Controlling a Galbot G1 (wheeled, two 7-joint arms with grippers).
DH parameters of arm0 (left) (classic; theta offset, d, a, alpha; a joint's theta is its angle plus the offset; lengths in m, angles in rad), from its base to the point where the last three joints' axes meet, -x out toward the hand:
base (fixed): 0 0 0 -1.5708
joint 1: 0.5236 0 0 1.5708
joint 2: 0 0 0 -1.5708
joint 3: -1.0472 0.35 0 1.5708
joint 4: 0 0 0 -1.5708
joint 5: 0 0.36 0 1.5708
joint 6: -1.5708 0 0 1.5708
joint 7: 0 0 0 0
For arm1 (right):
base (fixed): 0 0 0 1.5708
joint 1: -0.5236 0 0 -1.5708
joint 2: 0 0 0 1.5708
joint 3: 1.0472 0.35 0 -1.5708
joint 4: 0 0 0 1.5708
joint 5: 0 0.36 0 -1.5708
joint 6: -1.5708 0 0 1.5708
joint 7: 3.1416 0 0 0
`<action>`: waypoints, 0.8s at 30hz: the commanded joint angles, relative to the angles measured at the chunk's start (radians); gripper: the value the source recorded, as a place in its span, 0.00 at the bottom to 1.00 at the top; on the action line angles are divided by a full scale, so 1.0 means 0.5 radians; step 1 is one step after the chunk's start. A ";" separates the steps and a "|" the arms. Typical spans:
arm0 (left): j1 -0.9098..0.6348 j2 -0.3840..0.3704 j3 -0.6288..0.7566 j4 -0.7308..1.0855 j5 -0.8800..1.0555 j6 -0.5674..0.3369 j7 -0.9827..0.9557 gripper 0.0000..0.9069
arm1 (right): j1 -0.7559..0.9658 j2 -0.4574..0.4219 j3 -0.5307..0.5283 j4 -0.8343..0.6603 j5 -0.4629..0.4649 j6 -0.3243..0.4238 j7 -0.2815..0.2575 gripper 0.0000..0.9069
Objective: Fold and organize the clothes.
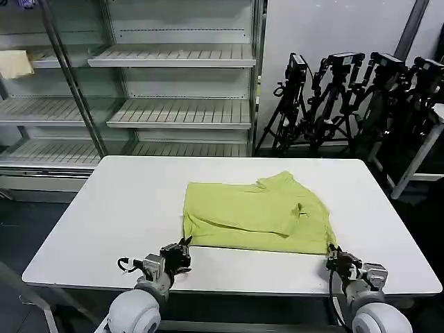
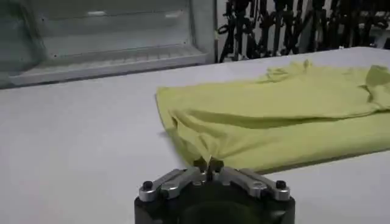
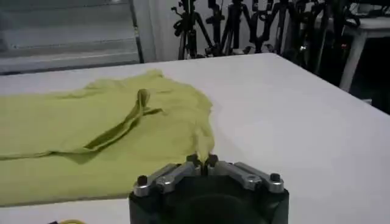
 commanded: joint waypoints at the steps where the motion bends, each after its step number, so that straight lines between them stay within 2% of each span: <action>1: 0.432 0.072 -0.089 -0.392 0.080 -0.006 -0.004 0.03 | -0.285 0.000 0.043 0.290 -0.010 -0.003 0.001 0.00; 4: 0.582 0.084 -0.120 -0.479 0.113 -0.006 -0.009 0.03 | -0.404 0.000 0.055 0.383 -0.053 -0.003 -0.005 0.00; 5: 0.635 0.088 -0.127 -0.506 0.143 -0.006 -0.006 0.04 | -0.450 0.007 0.058 0.414 -0.075 -0.006 -0.008 0.41; 6: 0.680 0.090 -0.133 -0.526 0.151 -0.008 -0.004 0.08 | -0.483 0.014 0.061 0.432 -0.094 -0.013 -0.008 0.77; 7: 0.696 0.092 -0.142 -0.537 0.152 -0.008 -0.005 0.33 | -0.500 0.017 0.062 0.446 -0.105 -0.013 -0.007 1.00; 8: 0.730 0.092 -0.156 -0.560 0.154 -0.006 -0.008 1.00 | -0.536 0.027 0.062 0.463 -0.137 -0.015 -0.010 1.00; 12: 0.778 0.109 -0.179 -0.613 0.193 -0.006 -0.002 1.00 | -0.597 0.043 0.049 0.497 -0.278 -0.015 -0.050 1.00; 15: 0.782 0.123 -0.190 -0.638 0.207 -0.005 -0.001 1.00 | -0.578 0.042 0.060 0.527 -0.304 -0.015 -0.046 1.00; 20: 0.747 0.167 -0.258 -0.685 0.206 -0.004 0.002 1.00 | -0.487 -0.008 0.188 0.583 -0.217 -0.012 -0.026 1.00; 24: 0.648 0.193 -0.353 -0.683 0.096 -0.005 -0.028 1.00 | -0.335 -0.090 0.232 0.512 -0.091 0.030 0.026 1.00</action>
